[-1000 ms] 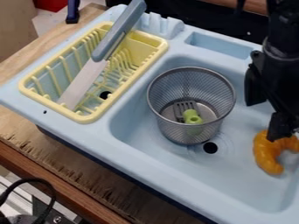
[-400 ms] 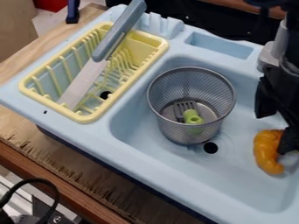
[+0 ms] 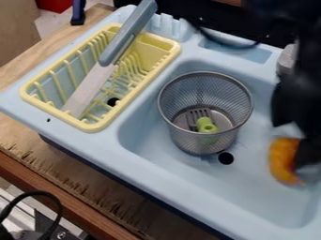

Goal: Put the plastic croissant in the spoon holder of the sink

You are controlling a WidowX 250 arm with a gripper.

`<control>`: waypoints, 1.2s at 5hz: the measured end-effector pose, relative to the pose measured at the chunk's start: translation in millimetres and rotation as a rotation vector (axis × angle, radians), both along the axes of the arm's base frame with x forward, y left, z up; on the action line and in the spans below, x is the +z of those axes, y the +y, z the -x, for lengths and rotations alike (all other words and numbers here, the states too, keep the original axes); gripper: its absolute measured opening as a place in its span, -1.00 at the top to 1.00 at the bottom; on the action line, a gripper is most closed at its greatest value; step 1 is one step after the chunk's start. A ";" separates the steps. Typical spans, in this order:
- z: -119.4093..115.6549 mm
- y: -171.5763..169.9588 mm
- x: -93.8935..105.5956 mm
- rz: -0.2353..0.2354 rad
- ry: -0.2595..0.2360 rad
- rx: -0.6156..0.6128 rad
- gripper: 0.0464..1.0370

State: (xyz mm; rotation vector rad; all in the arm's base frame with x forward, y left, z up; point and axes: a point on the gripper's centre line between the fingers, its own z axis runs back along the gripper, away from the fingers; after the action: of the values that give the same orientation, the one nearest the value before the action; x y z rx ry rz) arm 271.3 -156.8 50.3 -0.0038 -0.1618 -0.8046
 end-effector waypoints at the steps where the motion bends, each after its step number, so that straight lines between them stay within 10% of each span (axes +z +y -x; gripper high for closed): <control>1: -0.1 0.9 0.3 0.084 0.009 -0.038 -0.92; 3: -2.8 -2.1 -0.4 0.095 -0.030 -0.114 -0.84; 5: 2.7 -6.8 0.6 0.064 -0.016 -0.135 0.01; 6: 8.9 -9.9 4.1 0.070 0.036 -0.154 0.01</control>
State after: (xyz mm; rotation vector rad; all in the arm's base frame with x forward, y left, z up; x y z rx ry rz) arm 262.4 -166.6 54.4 -0.0978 -0.1569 -0.9512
